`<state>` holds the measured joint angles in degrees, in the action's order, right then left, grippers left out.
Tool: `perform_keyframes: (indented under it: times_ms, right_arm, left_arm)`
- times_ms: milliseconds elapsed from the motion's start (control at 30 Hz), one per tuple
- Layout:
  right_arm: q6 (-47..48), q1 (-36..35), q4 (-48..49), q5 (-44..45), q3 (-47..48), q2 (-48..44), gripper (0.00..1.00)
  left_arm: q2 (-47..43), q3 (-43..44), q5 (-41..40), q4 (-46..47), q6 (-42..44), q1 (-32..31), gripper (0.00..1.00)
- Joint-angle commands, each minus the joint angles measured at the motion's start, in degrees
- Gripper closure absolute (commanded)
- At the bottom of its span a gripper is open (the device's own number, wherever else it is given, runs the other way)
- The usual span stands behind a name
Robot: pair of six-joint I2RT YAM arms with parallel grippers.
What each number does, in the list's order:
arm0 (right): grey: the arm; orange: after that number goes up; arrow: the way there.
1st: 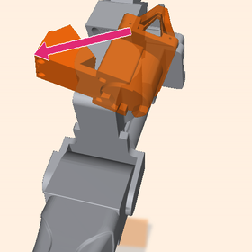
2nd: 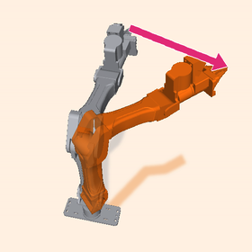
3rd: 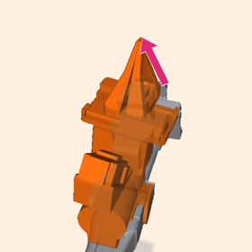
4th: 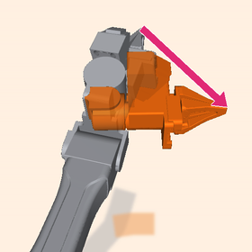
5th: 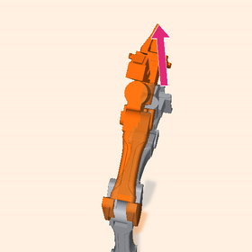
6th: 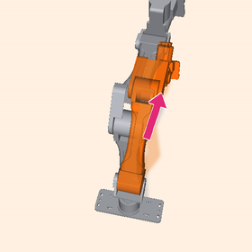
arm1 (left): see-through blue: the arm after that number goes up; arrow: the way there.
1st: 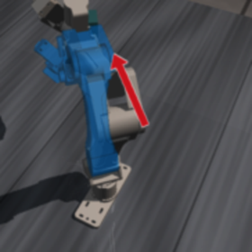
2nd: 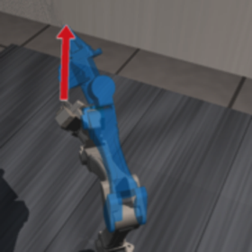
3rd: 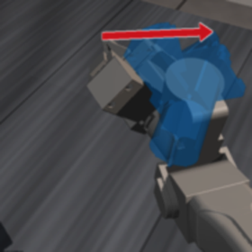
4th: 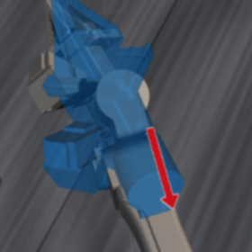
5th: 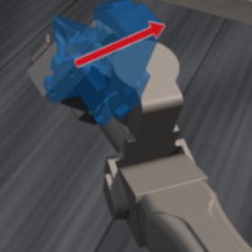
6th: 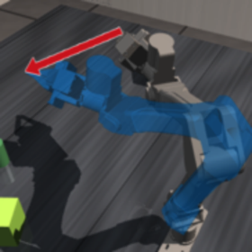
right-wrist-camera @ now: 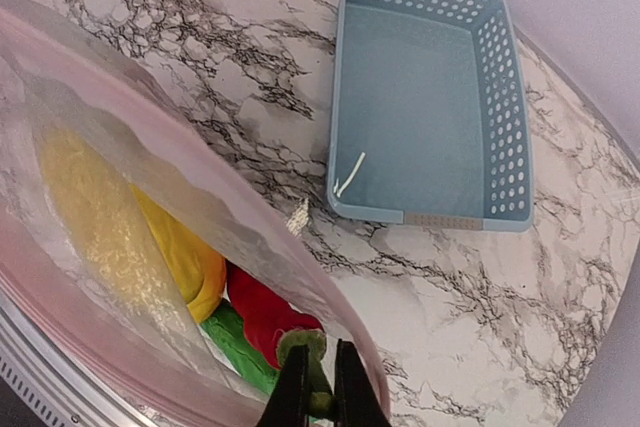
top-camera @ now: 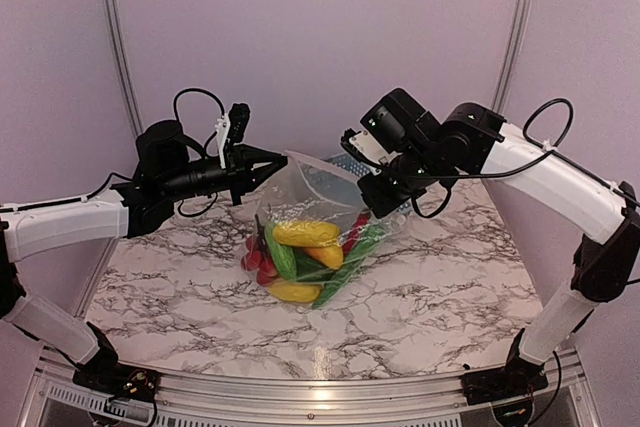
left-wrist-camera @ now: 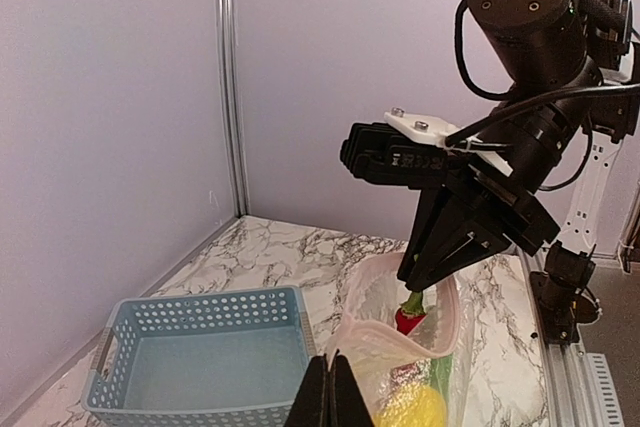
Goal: Open the zip-top bag and remove the fake food
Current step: Pick up the fake vegetable from the zipper food storage bag.
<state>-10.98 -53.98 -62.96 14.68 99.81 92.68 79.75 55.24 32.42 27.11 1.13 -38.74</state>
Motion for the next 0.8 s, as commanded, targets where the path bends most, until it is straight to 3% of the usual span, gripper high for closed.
perform_keyframes:
  times_ms: [0, 767]
  right_arm:
    - [-0.2, 0.3, 2.7, 0.3, 2.8, -1.9, 0.99]
    - [2.1, 0.1, 6.6, 1.0, 14.8, -1.9, 1.00]
  left_arm:
    - [1.0, 2.0, -1.0, -0.3, 0.4, -0.4, 1.00]
    - [2.3, -1.2, -7.3, 2.1, -2.8, 1.0, 1.00]
